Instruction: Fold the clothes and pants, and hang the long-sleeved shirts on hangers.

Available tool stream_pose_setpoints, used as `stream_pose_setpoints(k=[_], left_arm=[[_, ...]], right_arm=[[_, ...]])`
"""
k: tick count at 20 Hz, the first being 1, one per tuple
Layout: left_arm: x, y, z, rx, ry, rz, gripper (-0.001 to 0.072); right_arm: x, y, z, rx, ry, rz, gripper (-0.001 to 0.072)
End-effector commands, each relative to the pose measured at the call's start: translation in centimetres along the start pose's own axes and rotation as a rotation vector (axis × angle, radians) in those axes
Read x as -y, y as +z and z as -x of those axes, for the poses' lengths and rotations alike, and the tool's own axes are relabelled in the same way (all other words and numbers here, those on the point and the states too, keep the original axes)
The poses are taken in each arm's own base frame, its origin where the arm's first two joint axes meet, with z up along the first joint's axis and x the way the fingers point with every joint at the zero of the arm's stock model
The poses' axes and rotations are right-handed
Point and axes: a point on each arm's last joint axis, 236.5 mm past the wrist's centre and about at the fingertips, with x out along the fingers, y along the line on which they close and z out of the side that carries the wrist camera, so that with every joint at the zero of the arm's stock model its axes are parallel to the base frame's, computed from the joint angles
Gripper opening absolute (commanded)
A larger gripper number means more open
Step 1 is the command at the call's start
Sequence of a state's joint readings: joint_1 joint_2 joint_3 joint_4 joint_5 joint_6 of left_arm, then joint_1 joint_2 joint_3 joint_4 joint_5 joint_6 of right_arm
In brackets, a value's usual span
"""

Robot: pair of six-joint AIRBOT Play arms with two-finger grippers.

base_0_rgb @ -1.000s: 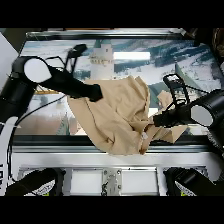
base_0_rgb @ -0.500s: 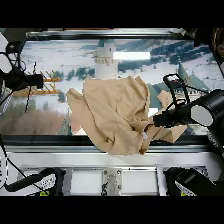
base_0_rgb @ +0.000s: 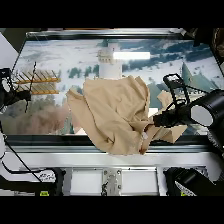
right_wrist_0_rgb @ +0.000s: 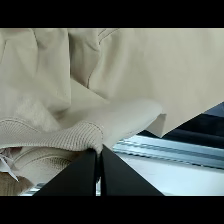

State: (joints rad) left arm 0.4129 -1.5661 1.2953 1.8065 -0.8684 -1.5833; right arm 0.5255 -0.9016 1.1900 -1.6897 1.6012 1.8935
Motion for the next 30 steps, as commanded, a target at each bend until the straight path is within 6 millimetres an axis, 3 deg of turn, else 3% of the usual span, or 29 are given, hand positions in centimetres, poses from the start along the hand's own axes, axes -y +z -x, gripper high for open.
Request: stream_pose_setpoints(k=[1, 6, 10, 15, 17, 19, 20, 21, 26, 30], left_arm=[[-1.0, -0.7, -4.7, 0.003, 0.006, -0.046, 0.0663], [-0.6, -0.8, -8.1, -0.023, -0.002, -0.059, 0.0663], [-0.6, 0.2, -9.5, -0.079, 0.001, -0.065, 0.0663], [-0.3, -0.3, -10.6, -0.128, -0.008, -0.055, 0.0656], [-0.2, -0.2, -10.5, -0.126, -0.006, -0.063, 0.0299], [-0.1, -0.1, -10.4, -0.125, -0.008, -0.063, 0.0184], [0.0, -0.2, -10.4, -0.127, -0.009, -0.064, 0.0047], [0.2, -0.2, -10.4, -0.127, -0.01, -0.069, 0.0012], [0.8, 0.3, -9.7, -0.12, -0.009, -0.084, 0.0012], [-0.4, 2.9, -5.8, -0.037, 0.008, -0.07, 0.0012]], right_arm=[[0.0, 0.0, 0.0, 0.0, 0.001, 0.001, 0.002], [0.0, 0.0, 0.0, 0.0, 0.001, 0.001, 0.0021], [0.0, 0.0, 0.0, 0.0, 0.001, 0.001, 0.0021], [0.0, 0.0, 0.0, 0.0, 0.001, 0.001, 0.002], [0.0, 0.0, 0.0, 0.0, 0.001, 0.001, 0.0021], [0.0, 0.0, 0.0, 0.0, 0.001, 0.001, 0.002], [0.0, 0.0, 0.0, 0.0, 0.001, 0.001, 0.0021], [0.0, 0.0, 0.0, 0.0, 0.001, 0.001, 0.0021], [0.0, 0.0, 0.0, 0.0, 0.0, 0.001, 0.0021], [0.0, 0.0, 0.0, 0.0, 0.001, 0.001, 0.0021]])
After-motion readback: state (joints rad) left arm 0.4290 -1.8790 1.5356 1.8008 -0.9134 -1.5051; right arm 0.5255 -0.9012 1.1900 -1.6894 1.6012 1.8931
